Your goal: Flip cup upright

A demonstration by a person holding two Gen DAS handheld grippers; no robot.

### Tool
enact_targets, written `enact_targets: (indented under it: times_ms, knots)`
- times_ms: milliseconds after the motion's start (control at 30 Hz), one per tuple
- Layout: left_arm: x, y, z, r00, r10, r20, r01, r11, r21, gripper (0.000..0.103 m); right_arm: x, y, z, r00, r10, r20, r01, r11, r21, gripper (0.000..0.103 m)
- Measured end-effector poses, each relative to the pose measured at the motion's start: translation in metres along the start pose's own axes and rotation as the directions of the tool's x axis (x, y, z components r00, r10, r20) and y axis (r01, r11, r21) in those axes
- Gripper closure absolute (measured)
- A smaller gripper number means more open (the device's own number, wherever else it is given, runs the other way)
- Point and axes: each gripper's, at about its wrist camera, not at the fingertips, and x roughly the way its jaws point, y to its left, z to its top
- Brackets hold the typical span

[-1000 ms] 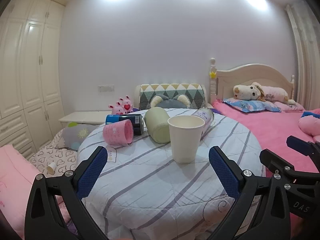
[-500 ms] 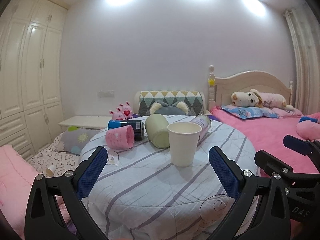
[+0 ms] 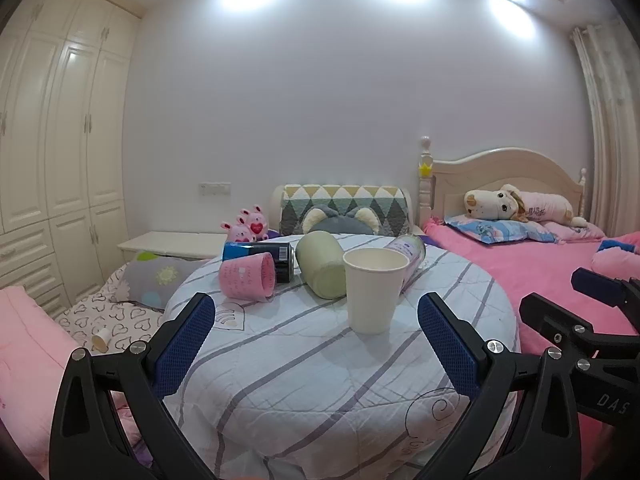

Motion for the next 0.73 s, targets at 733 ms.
enact_targets:
  times_ms: [733]
  knots:
    - [-0.0024,-0.0026,0.0014,1.000,0.001,0.000,-0.001,1.000,0.002,0.000,0.0050,0.0004,-0.0010,1.000,-0.011,-0.027,0.011,1.000,-0.002,0.020]
